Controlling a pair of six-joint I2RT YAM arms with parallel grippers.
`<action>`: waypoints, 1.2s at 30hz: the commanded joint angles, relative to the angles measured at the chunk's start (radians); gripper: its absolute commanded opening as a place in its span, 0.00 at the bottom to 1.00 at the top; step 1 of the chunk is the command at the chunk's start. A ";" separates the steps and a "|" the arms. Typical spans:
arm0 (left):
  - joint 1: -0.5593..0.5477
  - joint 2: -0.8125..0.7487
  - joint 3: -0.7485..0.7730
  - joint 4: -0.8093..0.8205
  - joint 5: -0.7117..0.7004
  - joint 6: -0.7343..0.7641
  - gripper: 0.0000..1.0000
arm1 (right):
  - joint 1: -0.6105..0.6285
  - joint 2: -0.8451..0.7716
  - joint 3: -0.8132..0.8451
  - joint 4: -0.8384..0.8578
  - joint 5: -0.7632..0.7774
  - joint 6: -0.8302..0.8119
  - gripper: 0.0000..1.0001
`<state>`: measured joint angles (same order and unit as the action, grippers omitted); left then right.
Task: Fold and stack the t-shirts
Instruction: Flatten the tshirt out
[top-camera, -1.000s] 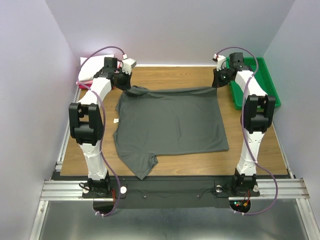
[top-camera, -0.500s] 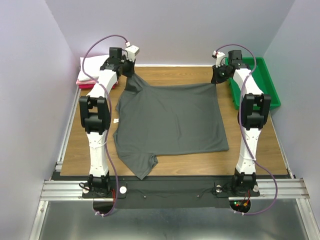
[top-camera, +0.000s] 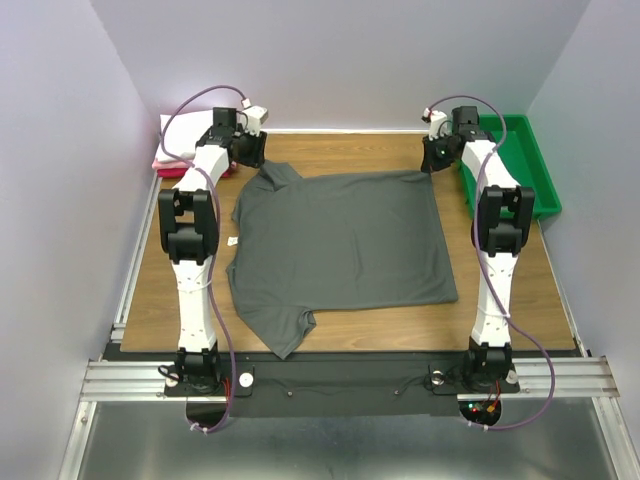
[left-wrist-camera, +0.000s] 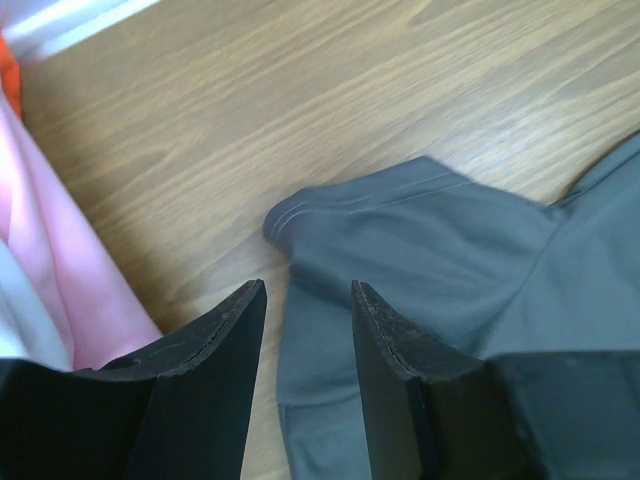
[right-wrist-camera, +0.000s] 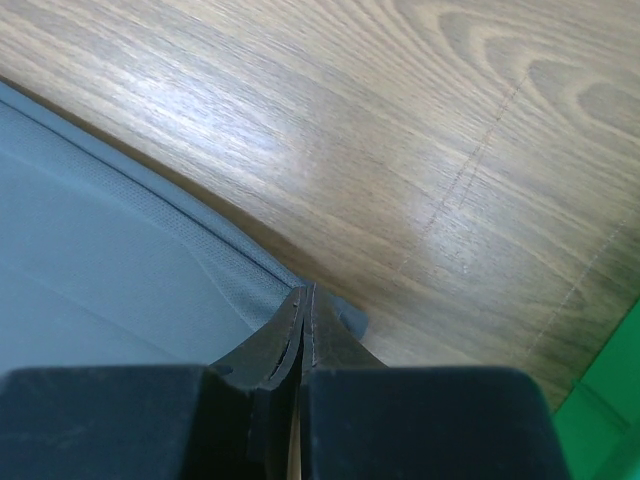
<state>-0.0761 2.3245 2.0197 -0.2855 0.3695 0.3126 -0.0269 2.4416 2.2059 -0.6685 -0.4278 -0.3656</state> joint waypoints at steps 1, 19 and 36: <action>0.006 -0.048 0.002 -0.015 -0.015 0.016 0.51 | -0.008 0.010 0.052 0.029 0.008 0.004 0.01; 0.006 0.079 0.068 -0.072 -0.021 0.017 0.46 | -0.008 0.040 0.074 0.033 0.027 -0.001 0.01; 0.007 0.102 0.133 -0.073 0.020 0.014 0.00 | -0.008 0.040 0.080 0.033 0.031 -0.001 0.01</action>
<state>-0.0708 2.4748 2.1159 -0.3561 0.3534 0.3279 -0.0269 2.4832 2.2322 -0.6659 -0.4068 -0.3660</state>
